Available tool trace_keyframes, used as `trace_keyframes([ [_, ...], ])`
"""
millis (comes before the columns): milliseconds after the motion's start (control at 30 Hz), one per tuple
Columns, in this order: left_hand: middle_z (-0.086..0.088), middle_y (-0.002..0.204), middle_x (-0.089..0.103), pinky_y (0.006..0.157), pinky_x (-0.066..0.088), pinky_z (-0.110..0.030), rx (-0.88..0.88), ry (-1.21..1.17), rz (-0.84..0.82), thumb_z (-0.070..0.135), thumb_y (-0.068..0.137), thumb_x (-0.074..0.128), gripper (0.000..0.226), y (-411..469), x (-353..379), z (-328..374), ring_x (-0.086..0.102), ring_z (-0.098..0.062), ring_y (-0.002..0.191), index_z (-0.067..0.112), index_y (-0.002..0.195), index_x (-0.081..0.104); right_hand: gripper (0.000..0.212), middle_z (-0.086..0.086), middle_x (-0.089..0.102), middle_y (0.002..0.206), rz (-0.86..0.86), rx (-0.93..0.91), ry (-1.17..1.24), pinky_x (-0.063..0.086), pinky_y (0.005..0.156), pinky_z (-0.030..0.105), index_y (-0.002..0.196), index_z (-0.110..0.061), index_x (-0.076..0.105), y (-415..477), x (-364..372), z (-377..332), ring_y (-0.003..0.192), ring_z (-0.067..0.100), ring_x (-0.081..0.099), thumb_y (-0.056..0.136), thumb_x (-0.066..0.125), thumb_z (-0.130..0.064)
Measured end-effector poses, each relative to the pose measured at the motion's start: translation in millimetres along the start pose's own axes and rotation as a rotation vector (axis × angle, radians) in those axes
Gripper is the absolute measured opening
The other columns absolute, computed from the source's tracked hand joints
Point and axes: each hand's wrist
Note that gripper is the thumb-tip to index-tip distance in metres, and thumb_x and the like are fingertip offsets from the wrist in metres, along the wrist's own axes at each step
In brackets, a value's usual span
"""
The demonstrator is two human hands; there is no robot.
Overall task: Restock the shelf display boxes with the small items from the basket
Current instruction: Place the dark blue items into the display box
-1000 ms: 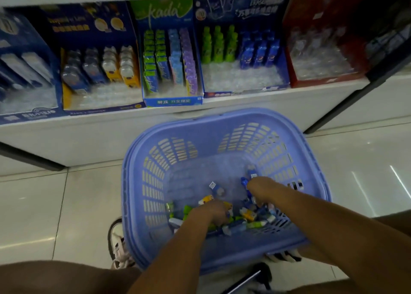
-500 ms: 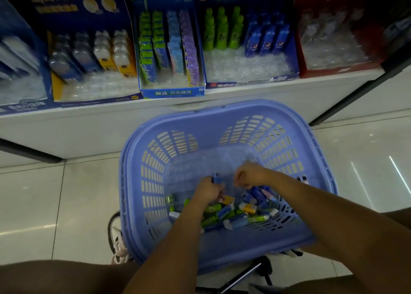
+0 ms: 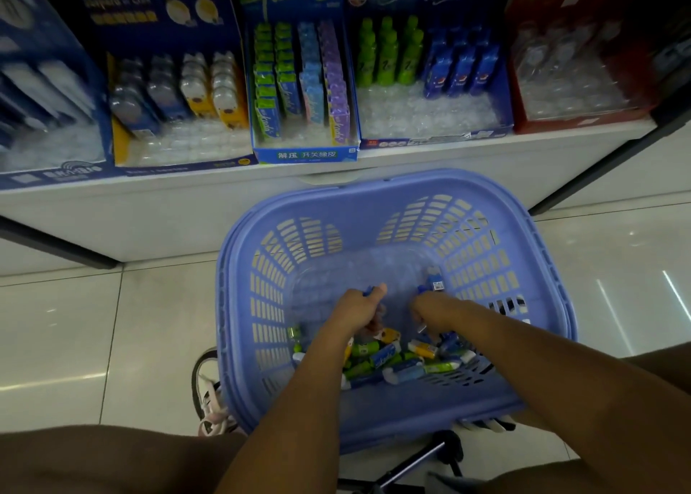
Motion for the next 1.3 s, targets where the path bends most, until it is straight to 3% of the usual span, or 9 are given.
trace_keyframes([
  [100, -0.009, 0.065, 0.059, 0.074, 0.057, -0.042, 0.03, -0.044, -0.016, 0.028, 0.097, 0.05, 0.036, -3.8, -5.8, 7.6, 0.06, -0.026, 0.065, 0.007, 0.068, 0.055, 0.03, 0.01, 0.04, 0.072, 0.145, -0.054, 0.247, 0.032, 0.068, 0.03, 0.063, -0.01, 0.041, -5.2, -7.1, 9.3, 0.063, 0.019, 0.038, 0.086, 0.059, -0.001],
  [200, -0.006, 0.05, 0.052, 0.051, 0.052, -0.028, 0.04, -0.124, 0.017, 0.017, 0.098, 0.048, 0.034, -8.7, -18.0, 20.3, 0.053, -0.018, 0.046, 0.008, 0.066, 0.047, 0.045, 0.008, 0.031, 0.057, 0.239, -0.108, 0.71, 0.034, 0.065, 0.033, 0.053, -0.012, 0.033, -21.0, -29.6, 8.9, 0.052, 0.017, 0.032, 0.087, 0.06, -0.002],
  [333, -0.002, 0.052, 0.048, 0.049, 0.043, -0.024, 0.165, -0.141, 0.136, 0.032, 0.095, 0.053, 0.027, -24.0, -44.8, 41.2, 0.042, -0.015, 0.042, 0.011, 0.08, 0.056, 0.018, 0.008, 0.058, 0.069, 0.216, -0.342, 1.501, 0.054, 0.065, 0.026, 0.073, -0.005, 0.058, -52.7, -64.8, -6.7, 0.068, 0.019, 0.058, 0.089, 0.056, 0.005],
  [567, -0.002, 0.054, 0.045, 0.034, 0.023, -0.014, 0.303, -0.289, 0.212, 0.043, 0.095, 0.05, 0.034, -72.4, -99.7, 88.8, 0.029, -0.007, 0.031, 0.013, 0.084, 0.06, 0.017, 0.008, 0.068, 0.076, 0.257, -0.78, 1.898, 0.06, 0.072, 0.028, 0.088, -0.001, 0.063, -108.4, -116.7, -66.0, 0.068, 0.017, 0.069, 0.087, 0.05, 0.01],
  [733, -0.007, 0.055, 0.045, 0.034, 0.02, -0.009, 0.334, -0.48, 0.322, 0.035, 0.095, 0.048, 0.034, -114.2, -144.8, 107.5, 0.029, -0.009, 0.027, 0.011, 0.073, 0.056, 0.018, -0.009, 0.062, 0.069, 0.376, -0.909, 1.636, 0.038, 0.06, 0.02, 0.087, -0.02, 0.071, -141.4, -160.8, -104.9, 0.062, 0.004, 0.053, 0.083, 0.059, -0.007],
  [833, -0.006, 0.056, 0.048, 0.034, 0.021, -0.012, 0.424, -0.547, 0.422, 0.036, 0.097, 0.045, 0.032, -134.9, -168.5, 108.0, 0.031, -0.008, 0.028, 0.013, 0.077, 0.055, 0.02, -0.014, 0.06, 0.06, 0.619, -0.849, 1.368, 0.046, 0.06, 0.019, 0.091, -0.02, 0.055, -151.4, -194.0, -136.2, 0.061, 0.003, 0.061, 0.085, 0.064, -0.003],
  [1000, -0.006, 0.059, 0.05, 0.033, 0.019, -0.012, 0.363, -0.619, 0.572, 0.02, 0.098, 0.041, 0.023, -149.4, -197.8, 99.9, 0.03, -0.007, 0.027, 0.02, 0.077, 0.052, 0.026, -0.008, 0.056, 0.092, 1.082, -0.756, 0.757, 0.05, 0.072, 0.028, 0.107, -0.021, 0.056, -156.2, -244.6, -193.1, 0.086, 0.017, 0.058, 0.085, 0.067, -0.013],
  [1167, 0.001, 0.062, 0.046, 0.041, 0.033, -0.02, 0.522, -0.635, 0.7, 0.03, 0.091, 0.059, 0.023, -149.4, -208.8, 70.8, 0.039, -0.008, 0.043, 0.015, 0.076, 0.051, 0.029, 0.007, 0.062, 0.101, 1.261, -0.717, 0.437, 0.033, 0.071, 0.009, 0.118, -0.009, 0.062, -133.7, -269.5, -231.9, 0.086, 0.01, 0.05, 0.089, 0.059, -0.006],
  [1300, 0.004, 0.063, 0.049, 0.059, 0.041, -0.026, 0.601, -0.631, 0.802, 0.027, 0.086, 0.068, 0.013, -146.3, -217.7, 59.2, 0.044, -0.01, 0.056, 0.014, 0.088, 0.065, 0.026, 0.011, 0.065, 0.103, 1.201, -0.595, 0.289, 0.048, 0.088, 0.037, 0.111, -0.009, 0.061, -115.7, -276.8, -246.0, 0.094, 0.025, 0.06, 0.085, 0.064, -0.008],
])
Point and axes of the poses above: each hand's wrist, its own y-axis towards the middle knuckle, its own x-axis out of the palm, z = x × y
